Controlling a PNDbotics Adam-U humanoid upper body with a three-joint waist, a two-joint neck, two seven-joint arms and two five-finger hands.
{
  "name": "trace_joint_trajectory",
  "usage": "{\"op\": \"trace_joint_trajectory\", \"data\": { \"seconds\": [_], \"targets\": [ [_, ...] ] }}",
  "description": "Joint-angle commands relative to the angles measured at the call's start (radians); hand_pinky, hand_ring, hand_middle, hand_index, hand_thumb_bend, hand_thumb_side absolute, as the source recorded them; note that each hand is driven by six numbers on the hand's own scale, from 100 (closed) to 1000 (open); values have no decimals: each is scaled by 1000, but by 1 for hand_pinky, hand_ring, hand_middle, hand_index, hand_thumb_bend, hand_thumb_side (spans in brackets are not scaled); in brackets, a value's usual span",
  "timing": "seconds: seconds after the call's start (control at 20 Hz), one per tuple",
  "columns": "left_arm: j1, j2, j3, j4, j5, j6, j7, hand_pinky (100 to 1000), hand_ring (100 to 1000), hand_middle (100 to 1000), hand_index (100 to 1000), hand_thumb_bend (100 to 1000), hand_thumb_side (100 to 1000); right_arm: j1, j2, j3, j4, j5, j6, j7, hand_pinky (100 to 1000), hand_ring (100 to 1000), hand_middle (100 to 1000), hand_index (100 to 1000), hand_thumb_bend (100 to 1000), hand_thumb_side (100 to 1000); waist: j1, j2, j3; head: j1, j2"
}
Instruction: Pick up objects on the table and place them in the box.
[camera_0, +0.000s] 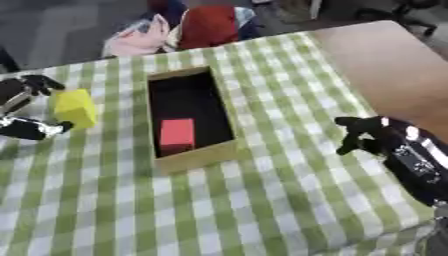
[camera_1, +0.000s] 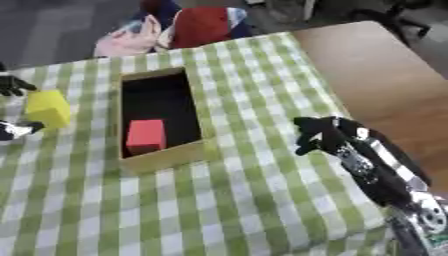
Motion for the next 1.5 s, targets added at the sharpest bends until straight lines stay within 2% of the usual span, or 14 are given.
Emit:
{"op": "trace_joint_trajectory", "data": {
  "seconds": [0.05,0.25,0.45,1.1,1.5],
  "targets": [
    [-9,21,12,2,-11,-2,4,715,657,670,814,400,298,-10,-14,-4,-9,5,-1,1,656,927,578,743,100,727,-2,-12,2,6,-7],
    [-5,17,14,4,-3,-2,18,677,572,574,752,339,225,-10,-13,-4,-8,6,-1,1,656,928,578,743,100,728,-2,-12,4,7,-7],
    [-3,16,15,-4,23,0,42,659,530,526,707,292,190,-10,-12,-4,-7,7,-1,1,657,928,578,743,100,727,-4,-12,8,5,-5],
    [-17,31,11,-119,204,26,18,661,515,505,688,180,181,-8,-14,-4,-8,0,-2,-1,657,928,580,743,100,722,-10,-24,20,0,-3],
    [-59,-4,-39,-225,309,12,-65,664,517,506,688,151,180,-11,-15,3,-9,-6,-1,6,658,929,580,744,100,721,-14,-29,10,1,-7]
  ]
}}
